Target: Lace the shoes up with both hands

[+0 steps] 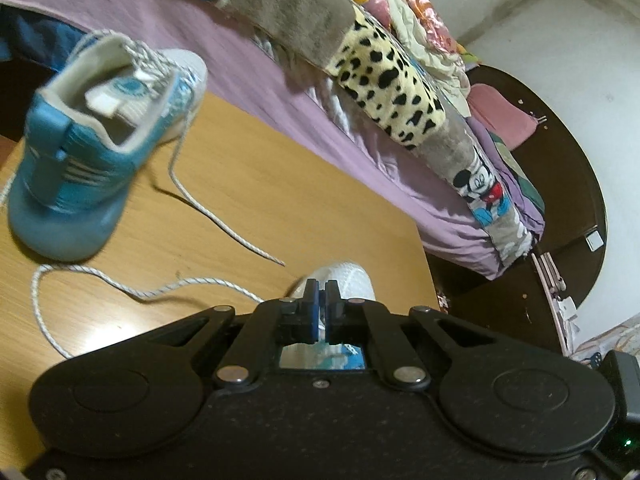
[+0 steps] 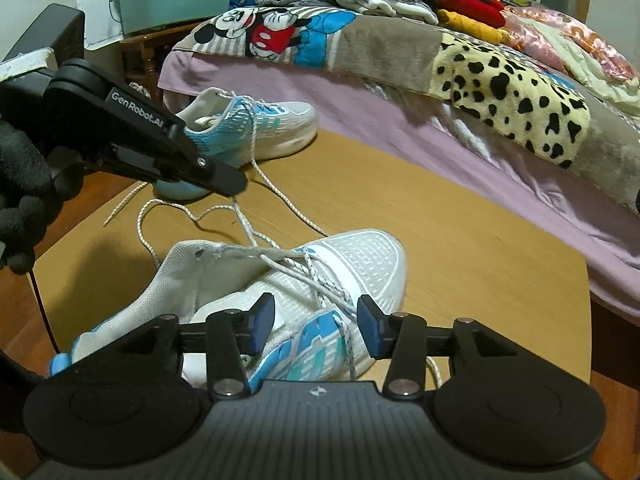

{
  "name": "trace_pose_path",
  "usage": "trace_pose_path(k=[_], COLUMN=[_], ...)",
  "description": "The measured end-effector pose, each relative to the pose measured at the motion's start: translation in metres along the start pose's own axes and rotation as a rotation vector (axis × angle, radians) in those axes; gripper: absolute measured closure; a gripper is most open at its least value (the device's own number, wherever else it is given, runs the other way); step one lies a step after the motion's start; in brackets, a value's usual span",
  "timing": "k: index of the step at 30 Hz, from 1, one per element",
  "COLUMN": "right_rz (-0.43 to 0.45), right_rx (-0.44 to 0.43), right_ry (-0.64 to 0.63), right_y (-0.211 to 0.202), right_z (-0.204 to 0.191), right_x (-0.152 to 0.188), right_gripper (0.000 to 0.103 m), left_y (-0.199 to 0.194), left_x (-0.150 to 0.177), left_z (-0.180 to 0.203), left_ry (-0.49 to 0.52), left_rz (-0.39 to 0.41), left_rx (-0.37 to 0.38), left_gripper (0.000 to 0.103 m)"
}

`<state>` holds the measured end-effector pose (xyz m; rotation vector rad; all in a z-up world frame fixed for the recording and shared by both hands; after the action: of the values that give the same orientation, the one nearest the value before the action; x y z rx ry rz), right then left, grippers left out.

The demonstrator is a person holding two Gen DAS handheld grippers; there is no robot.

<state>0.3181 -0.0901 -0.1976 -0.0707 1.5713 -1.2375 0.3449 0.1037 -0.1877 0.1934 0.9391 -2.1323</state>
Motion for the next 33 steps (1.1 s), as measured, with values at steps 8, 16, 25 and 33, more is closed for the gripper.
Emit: trace_pose_path(k=[8, 16, 25, 33], right_rz=[-0.026, -0.064, -0.068, -0.064], right_rx=[0.011, 0.037, 0.041, 0.042], right_ry=[0.038, 0.039, 0.026, 0.015], right_y=[-0.001, -0.003, -0.011, -0.019], right_z=[0.003, 0.000, -0.001, -0.002], right_x=[0.001, -0.002, -0.005, -0.007], right_gripper=[0.056, 0.053, 0.049, 0.049], left_y=[-0.016, -0.032, -0.045, -0.060], left_x=[-0.013, -0.024, -0.033, -0.043], left_z=[-0.011, -0.019, -0.027, -0.032], left_ry=[-0.005, -0.007, -0.013, -0.017], left_rz=[0.042, 0.088, 0.129, 0.170], left_rx=[-0.027, -0.049, -0.072, -0.088], left_gripper=[0.103, 0.103, 0.103, 0.103])
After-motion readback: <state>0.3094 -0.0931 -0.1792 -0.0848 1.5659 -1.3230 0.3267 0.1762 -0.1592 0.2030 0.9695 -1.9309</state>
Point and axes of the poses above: each gripper's, at about its wrist camera, not at the fingertips, and y roughly the way its jaws point, z to its right, x to its underside, the point moved 2 cm from there along y, roughly the way its jaws point, and after that the axes turned 7 degrees about -y, right-handed, at the moved point
